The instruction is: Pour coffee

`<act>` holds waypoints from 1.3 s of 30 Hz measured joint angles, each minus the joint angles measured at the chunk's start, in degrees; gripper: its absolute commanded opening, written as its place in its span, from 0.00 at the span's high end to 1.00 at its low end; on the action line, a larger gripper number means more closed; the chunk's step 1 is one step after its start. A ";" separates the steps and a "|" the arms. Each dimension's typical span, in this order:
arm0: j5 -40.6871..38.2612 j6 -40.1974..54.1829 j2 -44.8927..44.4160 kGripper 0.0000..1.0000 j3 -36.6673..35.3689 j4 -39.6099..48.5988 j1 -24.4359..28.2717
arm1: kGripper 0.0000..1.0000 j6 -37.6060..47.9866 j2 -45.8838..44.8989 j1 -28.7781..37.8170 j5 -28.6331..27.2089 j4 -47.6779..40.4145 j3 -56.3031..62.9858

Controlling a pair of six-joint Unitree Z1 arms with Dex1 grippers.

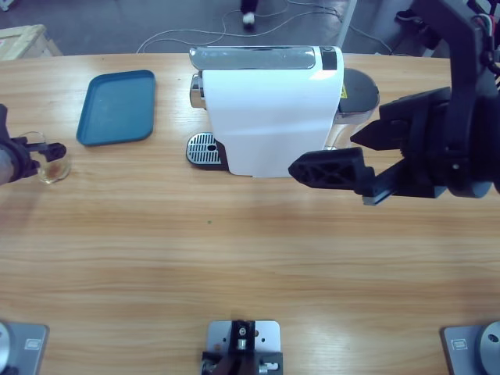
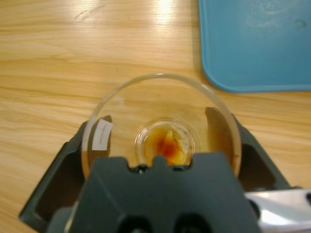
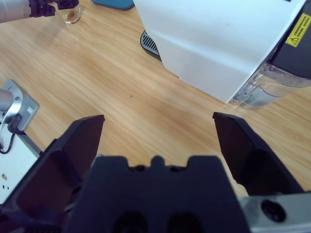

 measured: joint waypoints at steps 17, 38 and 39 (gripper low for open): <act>-5.54 6.47 -1.55 1.00 1.74 -2.06 -1.70 | 0.00 0.34 -0.28 0.00 -0.26 0.89 -0.13; -49.31 40.68 2.21 1.00 -19.54 7.98 -9.50 | 0.00 -3.21 -25.55 0.06 -6.08 28.44 -5.93; -50.25 42.89 3.81 1.00 -19.93 8.10 -8.93 | 0.00 -3.20 -25.89 0.06 -6.23 29.17 -6.03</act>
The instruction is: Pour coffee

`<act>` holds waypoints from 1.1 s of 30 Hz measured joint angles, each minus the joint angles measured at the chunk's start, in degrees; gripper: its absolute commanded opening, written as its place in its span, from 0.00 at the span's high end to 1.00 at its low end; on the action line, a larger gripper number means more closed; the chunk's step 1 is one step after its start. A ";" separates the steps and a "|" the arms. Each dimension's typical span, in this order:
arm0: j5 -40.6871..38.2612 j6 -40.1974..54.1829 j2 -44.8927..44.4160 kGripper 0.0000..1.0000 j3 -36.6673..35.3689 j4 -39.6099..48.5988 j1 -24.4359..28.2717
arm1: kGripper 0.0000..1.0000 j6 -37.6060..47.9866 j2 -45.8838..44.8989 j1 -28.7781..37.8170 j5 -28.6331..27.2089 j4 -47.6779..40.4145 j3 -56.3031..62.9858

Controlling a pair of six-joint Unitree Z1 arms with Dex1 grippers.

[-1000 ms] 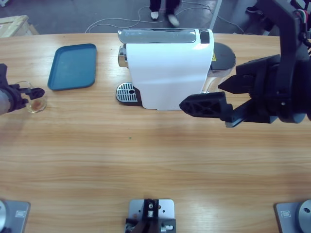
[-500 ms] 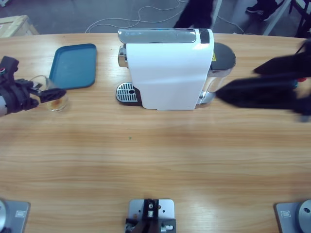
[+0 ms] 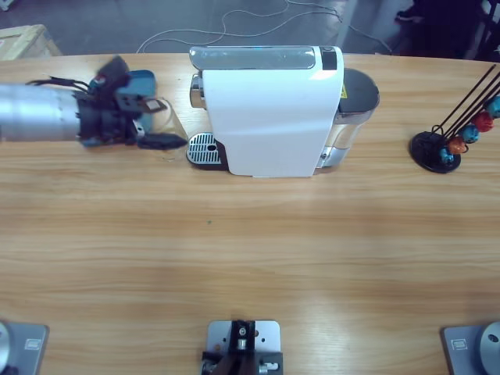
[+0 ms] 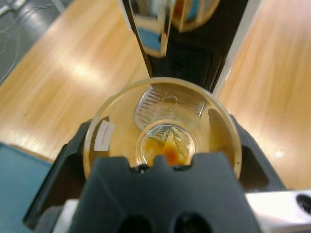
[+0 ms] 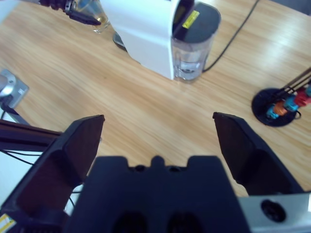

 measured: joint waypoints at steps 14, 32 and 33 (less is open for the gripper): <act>-5.30 7.74 9.41 1.00 -8.04 2.66 1.63 | 0.00 0.41 -0.10 -0.19 -0.29 1.58 -0.07; -5.31 7.73 11.82 1.00 -12.75 7.39 -1.83 | 0.00 0.42 -0.11 -1.22 -0.29 1.57 -0.07; -5.31 7.73 11.98 1.00 -13.35 8.39 -1.84 | 0.00 0.42 -0.11 -1.22 -0.29 1.57 -0.07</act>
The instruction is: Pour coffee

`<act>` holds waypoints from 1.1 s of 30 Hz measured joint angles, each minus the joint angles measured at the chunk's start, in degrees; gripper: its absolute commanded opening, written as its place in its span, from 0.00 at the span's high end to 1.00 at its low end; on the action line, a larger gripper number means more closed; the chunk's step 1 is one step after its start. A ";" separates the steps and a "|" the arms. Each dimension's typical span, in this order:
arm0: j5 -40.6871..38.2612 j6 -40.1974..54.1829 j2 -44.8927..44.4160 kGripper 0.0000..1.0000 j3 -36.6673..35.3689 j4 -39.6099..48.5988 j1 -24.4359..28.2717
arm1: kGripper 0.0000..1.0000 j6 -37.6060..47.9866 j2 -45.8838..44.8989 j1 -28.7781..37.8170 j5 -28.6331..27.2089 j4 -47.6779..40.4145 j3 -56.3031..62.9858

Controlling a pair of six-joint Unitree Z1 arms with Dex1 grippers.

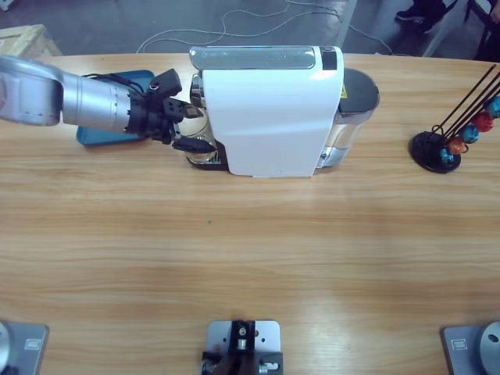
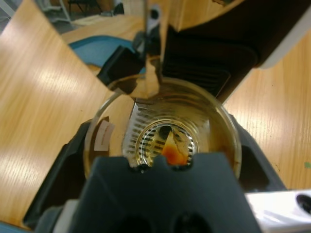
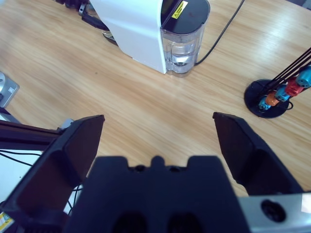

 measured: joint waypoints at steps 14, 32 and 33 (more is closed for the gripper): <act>1.71 0.01 0.95 0.02 -3.93 4.65 -0.87 | 0.00 0.25 -0.05 -0.02 0.00 0.01 0.10; 1.86 0.08 0.06 0.02 -0.18 4.66 -0.47 | 0.00 0.93 -0.05 -0.03 0.00 0.00 0.68; 1.86 0.07 -0.57 0.02 0.72 4.66 -0.37 | 0.00 0.97 -0.05 -0.03 0.00 0.00 0.72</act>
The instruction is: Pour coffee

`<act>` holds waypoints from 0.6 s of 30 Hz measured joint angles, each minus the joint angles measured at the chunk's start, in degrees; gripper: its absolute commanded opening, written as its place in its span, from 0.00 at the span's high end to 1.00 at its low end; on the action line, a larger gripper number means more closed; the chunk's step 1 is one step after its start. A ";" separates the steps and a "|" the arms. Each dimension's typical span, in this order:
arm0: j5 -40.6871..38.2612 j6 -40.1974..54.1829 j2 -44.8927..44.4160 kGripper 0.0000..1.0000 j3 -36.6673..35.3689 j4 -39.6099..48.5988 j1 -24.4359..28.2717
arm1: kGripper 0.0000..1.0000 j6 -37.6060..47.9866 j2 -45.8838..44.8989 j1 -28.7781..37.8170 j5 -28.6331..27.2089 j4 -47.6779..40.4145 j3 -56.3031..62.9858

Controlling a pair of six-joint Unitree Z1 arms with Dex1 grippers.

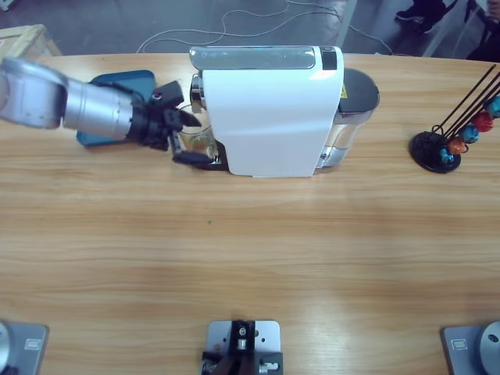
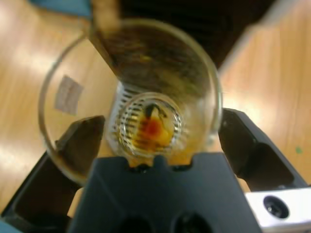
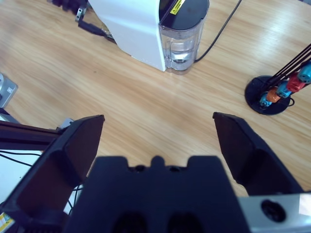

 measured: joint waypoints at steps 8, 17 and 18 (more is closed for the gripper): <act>0.00 -0.28 -8.81 0.02 5.29 0.00 3.65 | 0.00 0.06 0.00 0.00 0.00 -0.47 0.08; 4.83 -9.65 -26.98 0.01 11.84 1.89 7.73 | 0.47 -0.57 4.93 -4.24 -2.10 3.59 -13.05; 5.59 -11.62 -29.73 0.01 12.03 3.18 6.74 | 0.70 -1.25 7.50 -6.56 -2.03 5.69 -17.92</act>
